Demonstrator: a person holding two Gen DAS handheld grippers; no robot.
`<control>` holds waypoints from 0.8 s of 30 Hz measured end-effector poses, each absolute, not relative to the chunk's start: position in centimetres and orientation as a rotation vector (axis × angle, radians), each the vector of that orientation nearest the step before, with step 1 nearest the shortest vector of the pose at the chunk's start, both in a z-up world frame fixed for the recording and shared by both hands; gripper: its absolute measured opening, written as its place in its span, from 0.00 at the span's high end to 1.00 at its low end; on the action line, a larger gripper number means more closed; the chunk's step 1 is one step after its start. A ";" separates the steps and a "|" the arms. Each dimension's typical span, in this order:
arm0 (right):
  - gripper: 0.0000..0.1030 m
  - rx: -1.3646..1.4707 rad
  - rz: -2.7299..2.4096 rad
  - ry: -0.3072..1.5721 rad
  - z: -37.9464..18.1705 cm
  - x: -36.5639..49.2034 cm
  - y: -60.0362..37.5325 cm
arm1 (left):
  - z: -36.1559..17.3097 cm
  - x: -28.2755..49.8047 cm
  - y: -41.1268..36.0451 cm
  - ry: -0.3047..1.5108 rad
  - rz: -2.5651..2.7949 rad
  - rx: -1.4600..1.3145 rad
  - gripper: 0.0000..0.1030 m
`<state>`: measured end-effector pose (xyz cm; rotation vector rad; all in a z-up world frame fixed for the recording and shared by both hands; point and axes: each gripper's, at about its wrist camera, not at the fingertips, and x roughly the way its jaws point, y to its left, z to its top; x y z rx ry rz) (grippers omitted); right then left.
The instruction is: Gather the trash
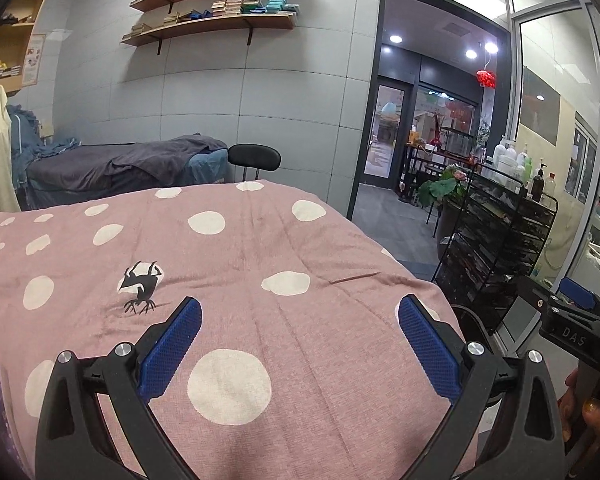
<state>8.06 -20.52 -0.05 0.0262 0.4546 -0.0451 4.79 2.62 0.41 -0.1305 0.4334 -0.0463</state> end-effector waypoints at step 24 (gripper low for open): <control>0.05 0.035 -0.049 0.459 -0.1 8.1 -20.6 | 0.9 4.3 2.6 0.423 -0.026 -0.124 0.06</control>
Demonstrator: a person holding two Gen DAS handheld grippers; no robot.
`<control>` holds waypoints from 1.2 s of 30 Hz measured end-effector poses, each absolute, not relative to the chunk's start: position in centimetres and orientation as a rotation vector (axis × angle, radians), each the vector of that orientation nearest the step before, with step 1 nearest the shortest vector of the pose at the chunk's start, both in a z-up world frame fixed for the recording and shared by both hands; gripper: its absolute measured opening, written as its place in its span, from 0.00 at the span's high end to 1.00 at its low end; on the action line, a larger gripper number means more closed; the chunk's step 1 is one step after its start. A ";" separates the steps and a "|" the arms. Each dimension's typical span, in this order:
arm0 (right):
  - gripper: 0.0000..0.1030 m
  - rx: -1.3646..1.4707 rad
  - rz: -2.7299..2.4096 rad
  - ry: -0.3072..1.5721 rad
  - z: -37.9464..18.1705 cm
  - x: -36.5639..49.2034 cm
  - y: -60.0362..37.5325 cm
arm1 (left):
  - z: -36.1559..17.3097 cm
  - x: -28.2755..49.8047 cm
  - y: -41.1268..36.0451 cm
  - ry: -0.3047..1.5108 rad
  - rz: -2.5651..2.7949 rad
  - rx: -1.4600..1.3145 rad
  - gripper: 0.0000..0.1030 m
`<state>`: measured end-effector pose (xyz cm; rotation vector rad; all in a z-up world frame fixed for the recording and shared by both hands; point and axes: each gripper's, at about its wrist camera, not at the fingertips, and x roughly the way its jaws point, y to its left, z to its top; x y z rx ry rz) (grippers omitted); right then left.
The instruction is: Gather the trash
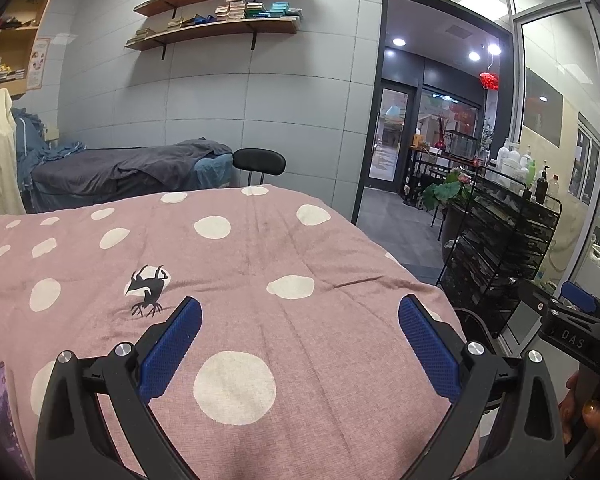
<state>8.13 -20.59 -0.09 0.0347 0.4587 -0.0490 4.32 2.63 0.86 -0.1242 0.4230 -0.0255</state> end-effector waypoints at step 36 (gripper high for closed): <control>0.05 0.046 -0.053 0.477 -0.6 8.3 -20.9 | 1.0 4.2 2.5 0.429 -0.035 -0.128 0.06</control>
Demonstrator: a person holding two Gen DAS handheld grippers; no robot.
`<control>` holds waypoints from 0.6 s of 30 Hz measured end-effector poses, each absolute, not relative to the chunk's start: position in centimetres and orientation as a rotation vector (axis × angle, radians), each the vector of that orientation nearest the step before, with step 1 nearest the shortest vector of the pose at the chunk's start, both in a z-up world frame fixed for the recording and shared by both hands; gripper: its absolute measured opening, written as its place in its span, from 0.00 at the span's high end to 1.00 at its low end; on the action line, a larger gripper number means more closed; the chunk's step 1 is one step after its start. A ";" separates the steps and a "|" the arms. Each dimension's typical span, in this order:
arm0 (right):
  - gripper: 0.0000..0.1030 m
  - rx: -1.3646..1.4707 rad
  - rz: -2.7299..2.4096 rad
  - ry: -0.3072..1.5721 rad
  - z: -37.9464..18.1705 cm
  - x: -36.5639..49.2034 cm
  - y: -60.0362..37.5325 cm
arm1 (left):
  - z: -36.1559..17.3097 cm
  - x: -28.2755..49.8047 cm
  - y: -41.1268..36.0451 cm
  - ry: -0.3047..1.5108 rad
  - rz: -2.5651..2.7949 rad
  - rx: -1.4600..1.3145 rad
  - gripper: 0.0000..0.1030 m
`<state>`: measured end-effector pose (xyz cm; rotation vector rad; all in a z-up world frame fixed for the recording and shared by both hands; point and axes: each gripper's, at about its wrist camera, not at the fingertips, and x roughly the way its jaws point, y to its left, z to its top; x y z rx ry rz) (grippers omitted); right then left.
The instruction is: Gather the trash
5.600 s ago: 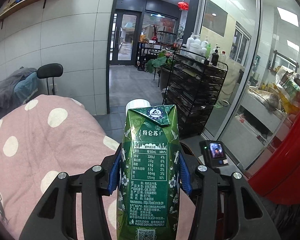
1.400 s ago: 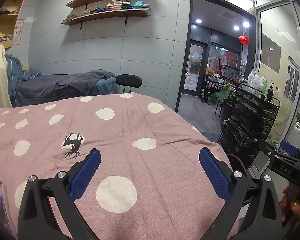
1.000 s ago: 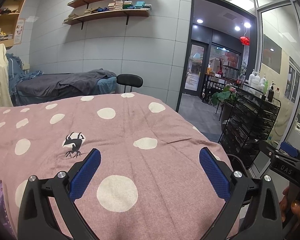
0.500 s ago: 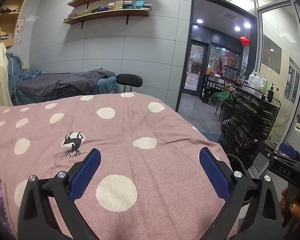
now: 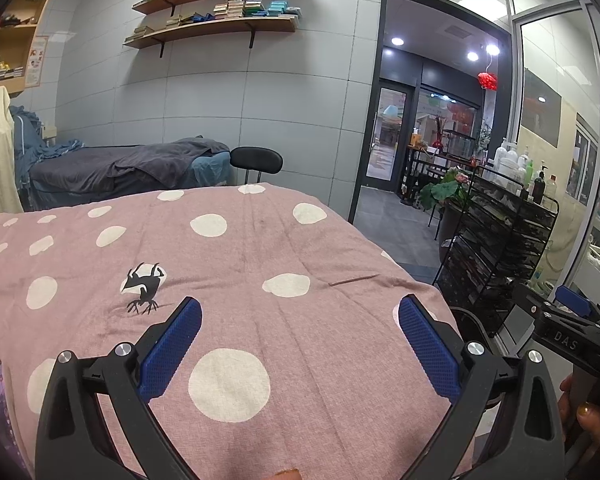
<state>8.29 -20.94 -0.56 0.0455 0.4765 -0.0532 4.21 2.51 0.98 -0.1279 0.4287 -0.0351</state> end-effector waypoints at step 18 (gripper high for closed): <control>0.05 0.046 -0.052 0.480 -0.7 8.3 -21.0 | 0.9 4.0 2.3 0.419 -0.042 -0.122 0.06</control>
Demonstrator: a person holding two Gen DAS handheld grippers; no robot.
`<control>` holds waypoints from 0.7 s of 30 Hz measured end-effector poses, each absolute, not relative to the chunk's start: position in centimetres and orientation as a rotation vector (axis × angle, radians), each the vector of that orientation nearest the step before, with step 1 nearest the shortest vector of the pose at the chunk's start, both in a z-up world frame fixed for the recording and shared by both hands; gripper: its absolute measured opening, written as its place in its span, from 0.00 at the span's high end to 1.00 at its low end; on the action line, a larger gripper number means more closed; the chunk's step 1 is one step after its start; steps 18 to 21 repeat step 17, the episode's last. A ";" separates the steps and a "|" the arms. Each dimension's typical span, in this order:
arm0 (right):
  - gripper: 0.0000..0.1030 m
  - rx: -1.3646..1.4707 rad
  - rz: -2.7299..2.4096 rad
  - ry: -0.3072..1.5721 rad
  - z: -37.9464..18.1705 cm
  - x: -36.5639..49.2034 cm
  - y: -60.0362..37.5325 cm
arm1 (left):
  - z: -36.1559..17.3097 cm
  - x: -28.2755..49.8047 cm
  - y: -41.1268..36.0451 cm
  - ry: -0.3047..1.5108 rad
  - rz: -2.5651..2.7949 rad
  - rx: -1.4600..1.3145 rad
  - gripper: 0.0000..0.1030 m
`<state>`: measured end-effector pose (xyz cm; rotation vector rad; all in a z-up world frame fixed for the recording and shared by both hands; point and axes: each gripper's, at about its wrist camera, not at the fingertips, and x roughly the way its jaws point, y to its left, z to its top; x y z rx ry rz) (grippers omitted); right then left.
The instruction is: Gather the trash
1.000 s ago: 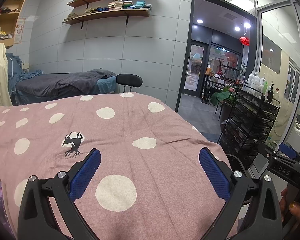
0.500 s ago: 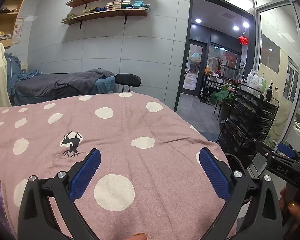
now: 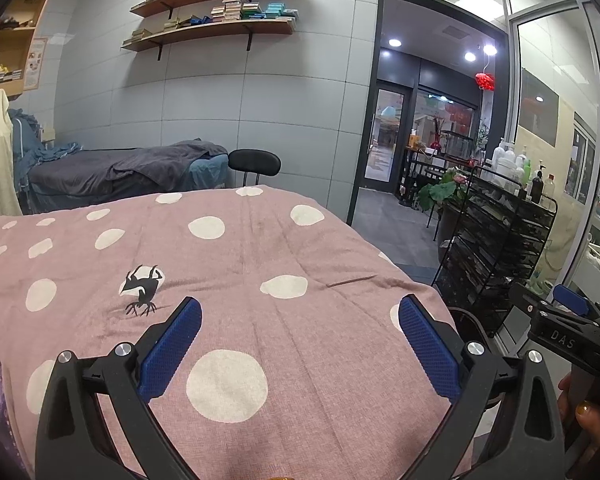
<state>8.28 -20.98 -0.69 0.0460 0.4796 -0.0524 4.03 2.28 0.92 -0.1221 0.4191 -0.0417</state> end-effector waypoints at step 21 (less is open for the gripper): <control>0.05 0.050 -0.049 0.485 -0.9 8.5 -21.0 | 0.9 4.0 2.1 0.424 -0.050 -0.117 0.06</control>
